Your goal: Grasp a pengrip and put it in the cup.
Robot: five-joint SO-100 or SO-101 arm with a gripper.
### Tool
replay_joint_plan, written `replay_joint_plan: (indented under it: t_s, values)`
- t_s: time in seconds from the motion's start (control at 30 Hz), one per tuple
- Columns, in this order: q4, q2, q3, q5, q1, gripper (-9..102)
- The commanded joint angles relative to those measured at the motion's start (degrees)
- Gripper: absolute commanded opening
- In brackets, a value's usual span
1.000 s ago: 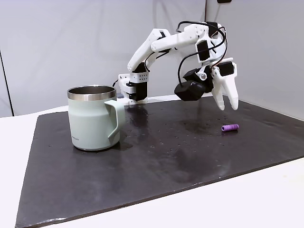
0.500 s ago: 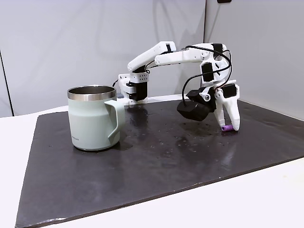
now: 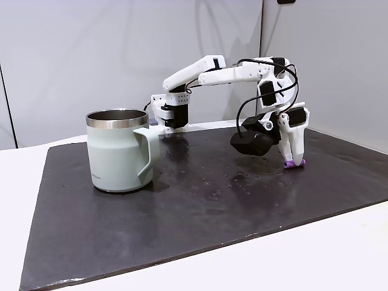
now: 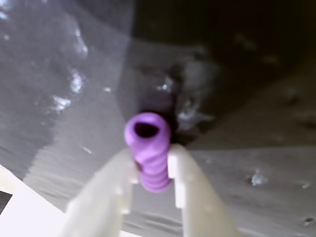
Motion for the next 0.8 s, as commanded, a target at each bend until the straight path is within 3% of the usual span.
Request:
replay_joint_plan:
  t_s: [0.0,0.27,0.77]
  values:
    - [-0.2,-0.1,-1.8,-0.8,-1.3,0]
    - [4.3,4.4,-4.0,-0.6,-1.3,0]
    - [14.8,37.8,10.5,-4.2,3.6,0]
